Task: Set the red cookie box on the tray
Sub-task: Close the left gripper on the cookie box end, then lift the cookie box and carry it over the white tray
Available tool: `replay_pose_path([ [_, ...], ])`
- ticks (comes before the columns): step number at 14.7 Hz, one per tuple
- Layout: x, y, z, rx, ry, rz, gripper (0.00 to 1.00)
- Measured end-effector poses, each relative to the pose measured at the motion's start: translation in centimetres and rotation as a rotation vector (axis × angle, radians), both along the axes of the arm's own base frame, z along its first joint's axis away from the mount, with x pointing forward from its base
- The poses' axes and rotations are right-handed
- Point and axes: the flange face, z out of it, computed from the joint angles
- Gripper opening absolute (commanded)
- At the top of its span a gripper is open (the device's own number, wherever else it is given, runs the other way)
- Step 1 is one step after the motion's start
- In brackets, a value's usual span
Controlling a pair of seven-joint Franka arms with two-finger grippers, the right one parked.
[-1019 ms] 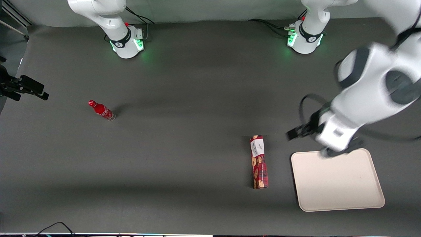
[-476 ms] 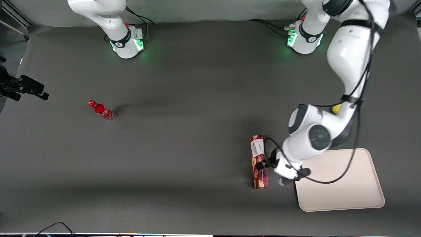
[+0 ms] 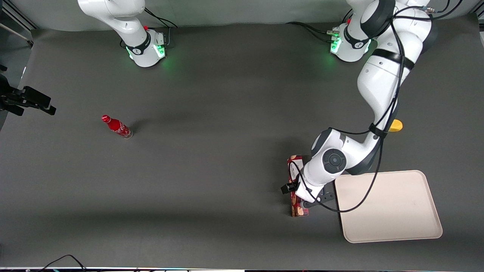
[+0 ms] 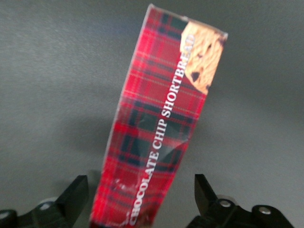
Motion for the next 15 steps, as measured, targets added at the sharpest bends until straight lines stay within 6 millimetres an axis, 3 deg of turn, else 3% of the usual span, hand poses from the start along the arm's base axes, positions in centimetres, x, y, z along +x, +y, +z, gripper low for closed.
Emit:
replay_pose_path([
  [1, 0.0, 0.0, -0.4, -0.002, -0.005, 0.0, 0.15],
  [2, 0.0, -0.1, -0.4, -0.005, -0.006, 0.013, 0.0],
  [12, 0.4, 0.1, 0.3, -0.007, 0.0, 0.07, 0.0],
  [15, 1.1, 2.0, 2.1, 0.05, 0.06, 0.087, 0.0],
])
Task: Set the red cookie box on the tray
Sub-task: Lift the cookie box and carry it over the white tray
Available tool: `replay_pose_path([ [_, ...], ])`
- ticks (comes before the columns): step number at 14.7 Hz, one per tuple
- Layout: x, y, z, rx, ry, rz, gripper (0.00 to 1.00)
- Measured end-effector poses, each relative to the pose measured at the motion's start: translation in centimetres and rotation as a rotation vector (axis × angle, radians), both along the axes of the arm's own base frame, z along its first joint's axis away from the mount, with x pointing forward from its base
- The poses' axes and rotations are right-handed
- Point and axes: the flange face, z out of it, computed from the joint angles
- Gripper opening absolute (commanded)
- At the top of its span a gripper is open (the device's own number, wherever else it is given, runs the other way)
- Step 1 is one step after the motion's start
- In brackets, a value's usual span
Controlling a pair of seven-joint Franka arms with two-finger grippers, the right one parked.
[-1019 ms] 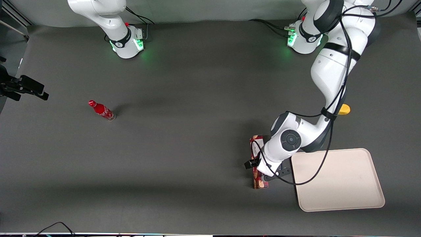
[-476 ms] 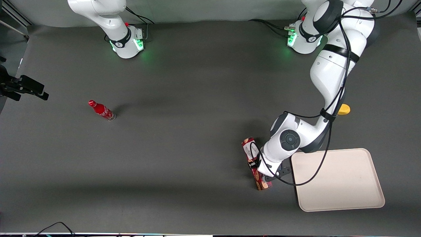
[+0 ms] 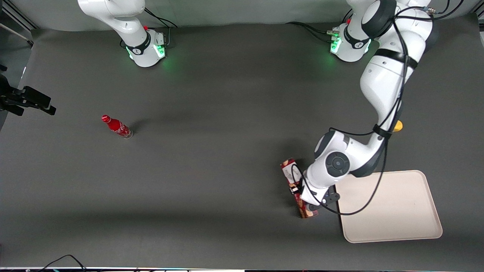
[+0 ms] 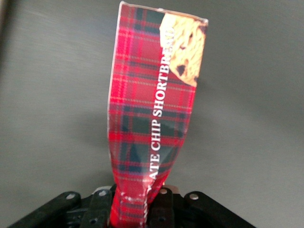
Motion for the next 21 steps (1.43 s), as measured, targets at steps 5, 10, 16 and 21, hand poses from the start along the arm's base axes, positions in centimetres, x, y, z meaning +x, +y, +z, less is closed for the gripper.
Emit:
replay_pose_path([
  [5, 0.9, 5.3, 10.8, 0.081, 0.095, 0.072, 0.0],
  [10, 0.0, 12.3, 23.2, 0.09, 0.19, 0.01, 0.0],
  [16, -0.3, 27.4, 32.8, 0.173, 0.157, -0.101, 0.0],
  [21, 0.6, 39.3, 30.4, 0.246, 0.136, -0.274, 0.0],
])
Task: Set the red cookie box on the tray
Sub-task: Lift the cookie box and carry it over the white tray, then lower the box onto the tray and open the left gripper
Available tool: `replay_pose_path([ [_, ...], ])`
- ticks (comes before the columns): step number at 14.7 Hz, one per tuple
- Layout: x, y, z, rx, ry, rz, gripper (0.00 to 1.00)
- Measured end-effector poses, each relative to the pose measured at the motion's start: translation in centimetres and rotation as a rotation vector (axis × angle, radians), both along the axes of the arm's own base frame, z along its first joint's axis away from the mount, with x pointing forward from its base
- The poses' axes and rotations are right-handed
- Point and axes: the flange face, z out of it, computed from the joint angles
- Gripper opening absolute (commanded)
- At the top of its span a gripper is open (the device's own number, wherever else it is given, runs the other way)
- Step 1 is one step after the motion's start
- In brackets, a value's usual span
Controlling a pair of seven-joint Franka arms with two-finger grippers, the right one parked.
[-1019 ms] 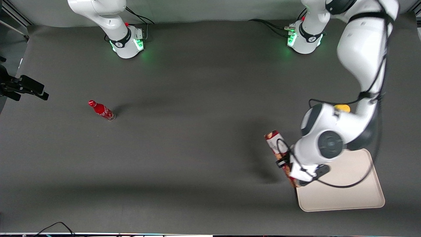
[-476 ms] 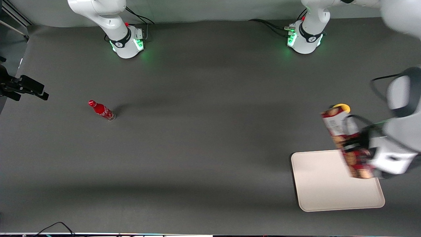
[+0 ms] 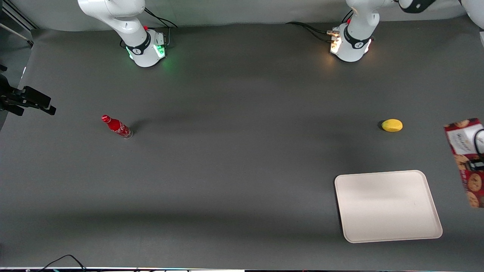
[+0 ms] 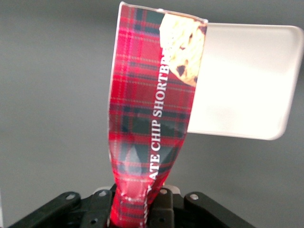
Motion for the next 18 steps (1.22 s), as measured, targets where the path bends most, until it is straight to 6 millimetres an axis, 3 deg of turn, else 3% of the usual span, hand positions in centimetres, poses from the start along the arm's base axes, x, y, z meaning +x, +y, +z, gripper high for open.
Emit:
replay_pose_path([
  [3, 2.5, 2.8, -6.8, -0.007, -0.03, -0.006, 0.0],
  [8, 5.1, 3.8, -21.2, -0.039, -0.092, 0.005, 0.0],
  [11, 5.5, 4.3, -26.0, -0.03, -0.103, 0.002, 0.0],
  [14, 5.6, 4.7, -28.6, -0.024, -0.111, -0.021, 0.0],
  [15, 5.6, 5.0, -29.3, -0.023, -0.114, -0.025, 0.09],
  [16, 5.6, 5.2, -30.0, -0.021, -0.119, -0.03, 0.99],
  [18, 5.7, 5.4, -31.2, -0.014, -0.135, -0.035, 1.0],
])
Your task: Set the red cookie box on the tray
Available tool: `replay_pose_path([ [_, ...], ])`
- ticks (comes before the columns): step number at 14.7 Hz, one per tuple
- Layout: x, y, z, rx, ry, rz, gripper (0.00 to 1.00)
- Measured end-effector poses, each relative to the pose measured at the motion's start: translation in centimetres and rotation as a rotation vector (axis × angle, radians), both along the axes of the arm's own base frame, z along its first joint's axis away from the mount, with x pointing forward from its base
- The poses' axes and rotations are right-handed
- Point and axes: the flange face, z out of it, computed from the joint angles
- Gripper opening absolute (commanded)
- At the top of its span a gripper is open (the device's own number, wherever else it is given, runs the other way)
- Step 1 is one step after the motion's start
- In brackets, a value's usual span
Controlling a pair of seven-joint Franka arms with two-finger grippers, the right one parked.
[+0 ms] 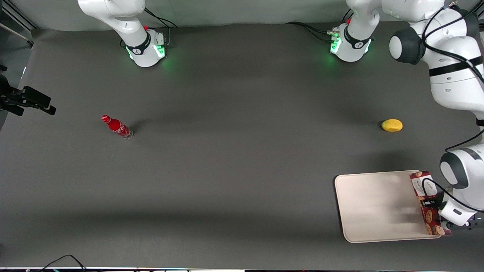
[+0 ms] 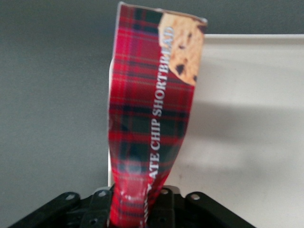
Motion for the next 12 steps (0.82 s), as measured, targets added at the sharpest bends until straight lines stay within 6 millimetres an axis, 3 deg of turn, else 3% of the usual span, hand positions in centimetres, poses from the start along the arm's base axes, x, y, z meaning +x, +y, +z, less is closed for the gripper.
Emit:
replay_pose_path([
  [3, 0.1, 0.1, 0.3, 0.0, 0.012, -0.01, 1.0],
  [5, 0.1, 0.1, 2.2, -0.009, 0.065, -0.015, 1.0],
  [9, -0.4, -0.2, 11.5, -0.029, 0.14, -0.008, 1.0],
  [12, -2.6, -0.7, 20.2, -0.052, 0.182, 0.001, 1.0],
])
